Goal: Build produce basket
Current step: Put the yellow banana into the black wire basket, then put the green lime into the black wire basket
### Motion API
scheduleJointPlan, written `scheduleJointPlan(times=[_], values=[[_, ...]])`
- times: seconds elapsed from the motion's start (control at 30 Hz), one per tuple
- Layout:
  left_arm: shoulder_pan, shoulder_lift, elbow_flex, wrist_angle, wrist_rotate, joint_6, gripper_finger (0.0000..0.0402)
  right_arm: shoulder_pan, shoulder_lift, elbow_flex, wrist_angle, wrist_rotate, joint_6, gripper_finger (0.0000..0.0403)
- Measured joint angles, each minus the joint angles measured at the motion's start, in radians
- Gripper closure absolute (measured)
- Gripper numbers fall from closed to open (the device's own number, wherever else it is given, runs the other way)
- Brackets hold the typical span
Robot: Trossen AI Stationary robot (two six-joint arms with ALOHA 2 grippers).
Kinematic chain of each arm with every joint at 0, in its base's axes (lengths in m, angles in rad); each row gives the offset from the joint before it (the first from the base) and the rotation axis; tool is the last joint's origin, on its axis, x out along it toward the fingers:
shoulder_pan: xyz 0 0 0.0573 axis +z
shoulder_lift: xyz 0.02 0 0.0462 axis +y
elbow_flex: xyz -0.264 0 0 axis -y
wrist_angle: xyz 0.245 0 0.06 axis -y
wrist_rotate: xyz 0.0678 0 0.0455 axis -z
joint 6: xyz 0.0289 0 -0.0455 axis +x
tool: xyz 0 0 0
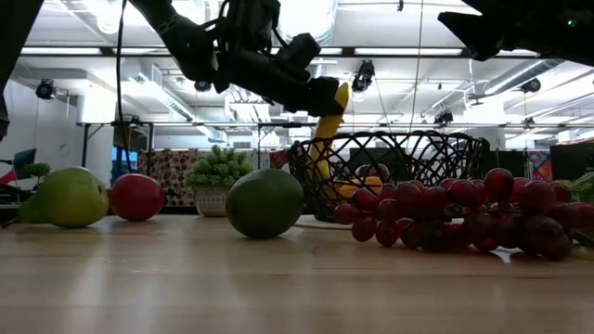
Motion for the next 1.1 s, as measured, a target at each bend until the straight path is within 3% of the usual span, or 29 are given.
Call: scheduleJointPlan(times=[0.3, 0.77, 0.97, 1.1], values=[[0.0, 0.0, 0.0, -0.017, -0.026, -0.024, 0.0203, 0.0, 0.0, 0.0, 0.0, 0.0, 0.0, 0.0037], [-0.023, -0.013, -0.001, -0.022, -0.031, -0.024, 0.02, 0.0, 0.0, 0.0, 0.0, 0.0, 0.0, 0.0037], [-0.101, -0.101, -0.013, -0.035, -0.031, 0.01, 0.02, 0.0, 0.003, 0.0, -0.001, 0.011, 0.013, 0.0037], [-0.18, -0.189, -0.016, -0.139, -0.03, 0.032, 0.02, 0.0, 0.003, 0.0, -0.006, 0.011, 0.038, 0.0037]])
